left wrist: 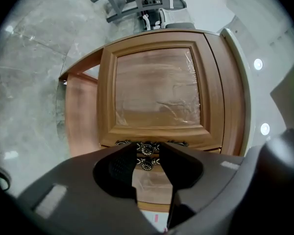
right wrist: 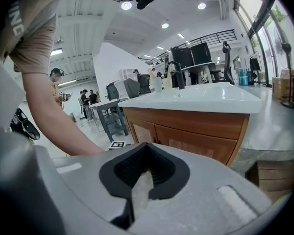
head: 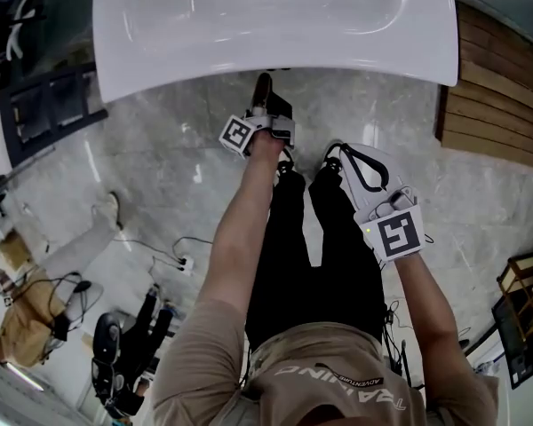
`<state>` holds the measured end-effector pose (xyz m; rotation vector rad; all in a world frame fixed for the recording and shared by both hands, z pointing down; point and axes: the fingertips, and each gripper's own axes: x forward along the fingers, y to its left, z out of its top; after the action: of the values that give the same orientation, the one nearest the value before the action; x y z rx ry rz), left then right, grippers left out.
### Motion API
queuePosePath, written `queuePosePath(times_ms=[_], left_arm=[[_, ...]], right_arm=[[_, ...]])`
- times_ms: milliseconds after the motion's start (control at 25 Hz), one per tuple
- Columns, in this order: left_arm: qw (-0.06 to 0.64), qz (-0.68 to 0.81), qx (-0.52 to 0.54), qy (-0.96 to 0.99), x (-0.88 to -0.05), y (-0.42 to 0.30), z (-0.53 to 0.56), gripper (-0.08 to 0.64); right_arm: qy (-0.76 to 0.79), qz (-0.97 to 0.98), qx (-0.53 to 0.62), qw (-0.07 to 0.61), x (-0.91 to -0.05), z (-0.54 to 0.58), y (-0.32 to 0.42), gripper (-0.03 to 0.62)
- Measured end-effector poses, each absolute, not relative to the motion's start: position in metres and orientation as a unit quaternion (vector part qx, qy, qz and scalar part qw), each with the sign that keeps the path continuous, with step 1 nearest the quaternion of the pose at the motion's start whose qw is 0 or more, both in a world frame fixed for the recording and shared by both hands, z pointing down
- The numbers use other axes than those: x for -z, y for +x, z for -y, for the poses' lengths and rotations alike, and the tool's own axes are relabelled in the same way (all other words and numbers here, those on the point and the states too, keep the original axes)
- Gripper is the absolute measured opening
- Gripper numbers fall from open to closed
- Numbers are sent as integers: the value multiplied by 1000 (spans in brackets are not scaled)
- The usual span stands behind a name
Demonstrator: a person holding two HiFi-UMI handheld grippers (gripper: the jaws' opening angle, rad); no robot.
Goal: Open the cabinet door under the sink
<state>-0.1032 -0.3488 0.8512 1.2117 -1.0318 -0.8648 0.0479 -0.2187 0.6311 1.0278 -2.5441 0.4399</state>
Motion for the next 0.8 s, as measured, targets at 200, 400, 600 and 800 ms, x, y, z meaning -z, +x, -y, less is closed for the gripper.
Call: queuePosePath(times_ms=[200, 400, 600, 800], left_arm=[[613, 439, 398, 522, -856, -100, 366, 152], [615, 420, 422, 517, -851, -93, 368, 143], [598, 420, 458, 507, -854, -94, 368, 121], [587, 417, 479, 503, -856, -92, 367, 104]], right_arm=[[356, 899, -165, 192, -645, 213, 49, 2], [356, 896, -171, 201, -652, 206, 48, 2], [357, 895, -177, 203, -652, 212, 51, 2], [369, 892, -180, 189, -649, 217, 57, 2]])
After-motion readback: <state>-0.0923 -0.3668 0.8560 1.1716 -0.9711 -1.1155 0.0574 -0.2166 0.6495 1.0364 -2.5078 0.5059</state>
